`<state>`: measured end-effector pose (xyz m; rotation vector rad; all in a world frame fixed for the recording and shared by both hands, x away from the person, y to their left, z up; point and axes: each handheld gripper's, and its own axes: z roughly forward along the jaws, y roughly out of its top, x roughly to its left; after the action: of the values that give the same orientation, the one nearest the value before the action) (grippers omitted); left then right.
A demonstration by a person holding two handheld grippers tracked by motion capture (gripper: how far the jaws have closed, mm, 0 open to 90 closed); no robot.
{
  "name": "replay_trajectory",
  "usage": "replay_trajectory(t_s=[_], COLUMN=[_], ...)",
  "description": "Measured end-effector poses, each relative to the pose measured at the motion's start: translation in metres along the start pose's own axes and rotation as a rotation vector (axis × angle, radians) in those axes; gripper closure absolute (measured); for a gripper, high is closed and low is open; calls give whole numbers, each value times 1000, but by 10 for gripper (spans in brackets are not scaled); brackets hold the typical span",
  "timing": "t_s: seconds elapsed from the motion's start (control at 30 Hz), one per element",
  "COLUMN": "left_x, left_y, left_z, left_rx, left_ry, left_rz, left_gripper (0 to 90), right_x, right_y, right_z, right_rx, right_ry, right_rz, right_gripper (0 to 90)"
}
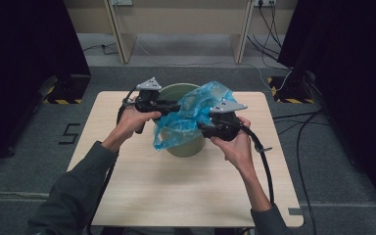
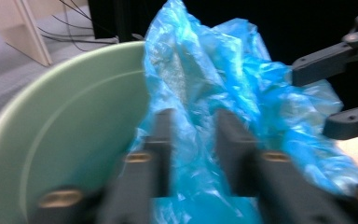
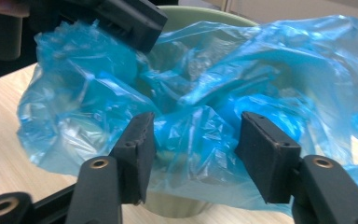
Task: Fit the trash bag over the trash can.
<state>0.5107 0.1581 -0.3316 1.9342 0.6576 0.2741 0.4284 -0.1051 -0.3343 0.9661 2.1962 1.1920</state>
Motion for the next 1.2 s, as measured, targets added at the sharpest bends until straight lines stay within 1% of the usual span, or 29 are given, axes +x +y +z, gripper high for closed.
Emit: replay_trajectory(t_s=[0.03,0.07,0.1,0.17,0.27,0.33,0.4,0.53,0.63,0.7,0.77,0.83,0.87,0.9,0.97,1.07,1.17,1.2], left_x=[3,7,12,23,42,54,62,74,75,77,79,82,82,80,75,70,61,59], left_y=[1,2,3,3,1,-4,-11,-28,-42,-50,-55,-60,-63,-64,-69,-76,-83,-84], left_z=[-2,-4,-7,-14,-25,-33,-38,-42,-41,-40,-39,-38,-37,-35,-32,-31,-37,-39], left_rx=[-11,-21,-31,-46,-52,-56,-47,-43,-41,-46,-37,-60,-58,-53,-40,-57,-62,-63], left_ry=[11,31,51,83,146,165,186,192,175,172,186,171,160,156,150,139,123,122], left_rz=[-3,-1,0,-17,-38,-63,-73,-101,-104,-120,-121,-151,-156,-152,-134,-139,-112,-106], left_gripper=[838,878,878,890,892,892,892,888,883,876,871,872,871,869,865,854,825,812], right_x=[-2,-4,-4,-5,-7,-9,-10,-9,-6,-3,0,5,8,13,19,23,25,24], right_y=[0,0,0,-1,-3,-4,-5,-6,-4,-2,-1,2,2,3,5,7,8,8], right_z=[-1,-3,-3,-6,-8,-9,-10,-10,-11,-12,-12,-12,-11,-10,-8,-7,-7,-8], right_rx=[2,-3,-3,-5,-4,-2,-3,-8,-19,-29,-33,-42,-50,-50,-48,-55,-48,-47], right_ry=[3,2,2,-5,-14,-21,-18,-21,-12,-2,8,24,35,46,51,57,51,35], right_rz=[3,4,4,-6,-14,-16,-6,-12,-8,-11,-8,-8,-4,-14,-33,-31,-43,-49], right_gripper=[504,546,546,564,575,570,556,506,472,459,444,430,428,422,416,405,399,399])
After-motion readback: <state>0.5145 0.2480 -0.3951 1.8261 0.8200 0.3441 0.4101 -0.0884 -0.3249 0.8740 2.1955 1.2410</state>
